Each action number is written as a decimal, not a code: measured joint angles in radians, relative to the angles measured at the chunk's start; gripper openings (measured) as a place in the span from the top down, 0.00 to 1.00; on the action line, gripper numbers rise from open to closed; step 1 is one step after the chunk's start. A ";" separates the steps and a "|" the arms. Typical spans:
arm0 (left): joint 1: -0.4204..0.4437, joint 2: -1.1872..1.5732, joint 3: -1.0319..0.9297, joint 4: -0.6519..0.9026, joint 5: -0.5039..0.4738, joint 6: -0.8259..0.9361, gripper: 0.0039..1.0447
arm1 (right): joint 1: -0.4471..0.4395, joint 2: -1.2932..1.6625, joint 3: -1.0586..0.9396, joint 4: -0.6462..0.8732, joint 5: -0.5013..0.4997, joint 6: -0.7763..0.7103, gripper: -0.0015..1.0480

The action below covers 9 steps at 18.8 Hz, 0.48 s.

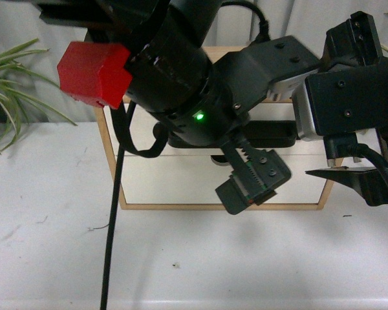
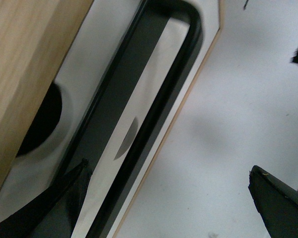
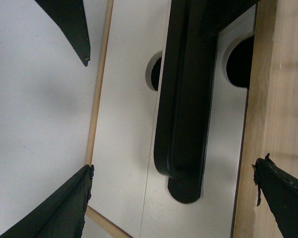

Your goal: Pull drawer

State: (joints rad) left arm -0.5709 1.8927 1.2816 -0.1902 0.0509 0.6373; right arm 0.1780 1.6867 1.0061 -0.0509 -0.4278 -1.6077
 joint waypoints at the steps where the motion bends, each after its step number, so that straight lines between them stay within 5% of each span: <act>1: 0.019 0.009 -0.001 0.003 -0.002 0.001 0.06 | 0.007 0.006 0.005 0.001 -0.003 0.011 0.06; 9: 0.063 0.013 -0.031 0.031 0.017 0.002 0.06 | 0.012 0.082 0.008 0.018 -0.003 0.040 0.06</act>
State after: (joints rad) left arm -0.5076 1.9057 1.2503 -0.1593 0.0677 0.6392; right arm 0.1898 1.7691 1.0142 -0.0326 -0.4309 -1.5673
